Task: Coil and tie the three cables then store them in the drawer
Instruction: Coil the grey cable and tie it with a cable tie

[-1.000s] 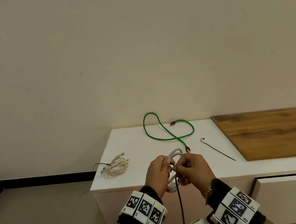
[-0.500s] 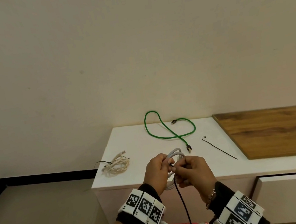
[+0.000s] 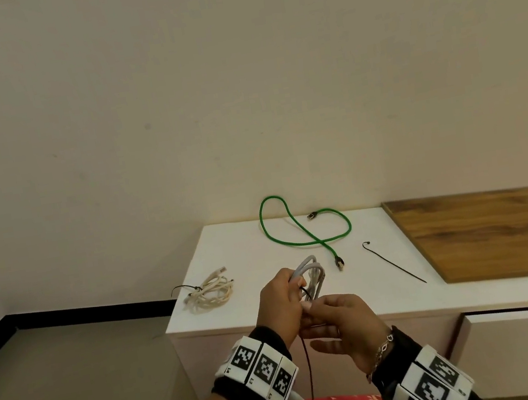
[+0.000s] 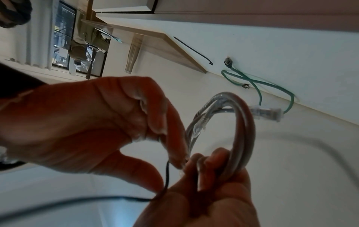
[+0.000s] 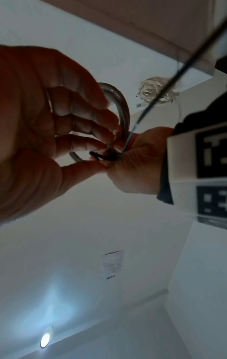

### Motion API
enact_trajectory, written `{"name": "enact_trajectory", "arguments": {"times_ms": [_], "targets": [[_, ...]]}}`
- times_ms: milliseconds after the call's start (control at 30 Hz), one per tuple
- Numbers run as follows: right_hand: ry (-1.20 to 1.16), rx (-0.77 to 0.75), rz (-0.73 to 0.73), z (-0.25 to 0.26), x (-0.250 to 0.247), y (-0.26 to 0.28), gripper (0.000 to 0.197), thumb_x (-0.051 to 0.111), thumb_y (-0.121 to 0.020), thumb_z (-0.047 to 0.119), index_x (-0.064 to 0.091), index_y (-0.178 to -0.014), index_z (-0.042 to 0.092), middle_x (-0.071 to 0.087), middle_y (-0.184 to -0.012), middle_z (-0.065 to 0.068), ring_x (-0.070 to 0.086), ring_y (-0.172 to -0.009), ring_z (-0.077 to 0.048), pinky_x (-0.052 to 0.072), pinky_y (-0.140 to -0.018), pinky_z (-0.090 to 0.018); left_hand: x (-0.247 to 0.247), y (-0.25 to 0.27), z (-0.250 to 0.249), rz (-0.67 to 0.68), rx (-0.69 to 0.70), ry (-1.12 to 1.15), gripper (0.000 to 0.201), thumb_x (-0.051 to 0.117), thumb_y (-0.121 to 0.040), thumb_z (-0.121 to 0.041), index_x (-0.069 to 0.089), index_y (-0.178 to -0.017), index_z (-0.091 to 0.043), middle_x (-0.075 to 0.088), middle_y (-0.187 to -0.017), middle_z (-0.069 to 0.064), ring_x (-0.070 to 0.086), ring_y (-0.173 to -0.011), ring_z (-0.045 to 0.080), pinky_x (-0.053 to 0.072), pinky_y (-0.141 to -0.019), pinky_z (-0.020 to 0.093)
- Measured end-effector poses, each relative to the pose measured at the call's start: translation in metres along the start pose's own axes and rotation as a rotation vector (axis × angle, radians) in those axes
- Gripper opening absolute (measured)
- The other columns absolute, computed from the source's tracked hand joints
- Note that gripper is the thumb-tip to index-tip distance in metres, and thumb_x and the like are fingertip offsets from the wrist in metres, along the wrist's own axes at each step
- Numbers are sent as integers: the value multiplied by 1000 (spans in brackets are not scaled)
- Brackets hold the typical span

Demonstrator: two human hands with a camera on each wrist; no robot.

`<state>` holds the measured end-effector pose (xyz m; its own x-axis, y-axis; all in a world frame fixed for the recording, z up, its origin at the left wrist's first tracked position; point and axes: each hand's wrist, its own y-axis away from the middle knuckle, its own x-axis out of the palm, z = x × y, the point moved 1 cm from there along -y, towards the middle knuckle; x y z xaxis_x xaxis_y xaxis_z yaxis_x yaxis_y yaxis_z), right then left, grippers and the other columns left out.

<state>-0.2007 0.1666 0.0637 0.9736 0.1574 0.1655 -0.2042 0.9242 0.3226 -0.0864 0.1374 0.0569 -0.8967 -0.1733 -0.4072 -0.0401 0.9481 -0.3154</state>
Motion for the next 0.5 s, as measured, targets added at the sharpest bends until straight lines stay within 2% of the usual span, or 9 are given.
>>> {"name": "enact_trajectory", "arguments": {"times_ms": [133,367,433,500], "targets": [[-69,7,-48,-3,3,0,11,63,-81,5,64,-71,3,65,-55,-7,65,-51,-19,54,-54,-26,-1,1,-1,1,10,-7,21,38,-94,-5,49,-77,-10,43,-58,-8,43,-49,4,36,-48,7],[-139,0,-96,-7,7,1,20,51,-88,2,63,-73,1,61,-52,-7,58,-46,-16,51,-57,-29,1,5,-2,14,47,-101,17,39,-95,-9,46,-80,-13,44,-61,-11,42,-57,5,34,-52,11],[-141,-4,-118,-10,8,1,26,47,-90,2,63,-70,0,53,-47,-4,49,-40,-13,47,-49,-24,1,5,-1,17,42,-101,17,39,-95,-9,46,-80,-14,45,-62,-10,43,-59,7,33,-52,12],[-95,-34,-150,-12,7,0,27,45,-90,1,63,-70,-2,47,-46,-2,39,-36,-9,37,-39,-18,2,5,0,21,48,-122,17,39,-95,-9,46,-80,-13,43,-60,-10,39,-54,5,33,-49,12]]}}
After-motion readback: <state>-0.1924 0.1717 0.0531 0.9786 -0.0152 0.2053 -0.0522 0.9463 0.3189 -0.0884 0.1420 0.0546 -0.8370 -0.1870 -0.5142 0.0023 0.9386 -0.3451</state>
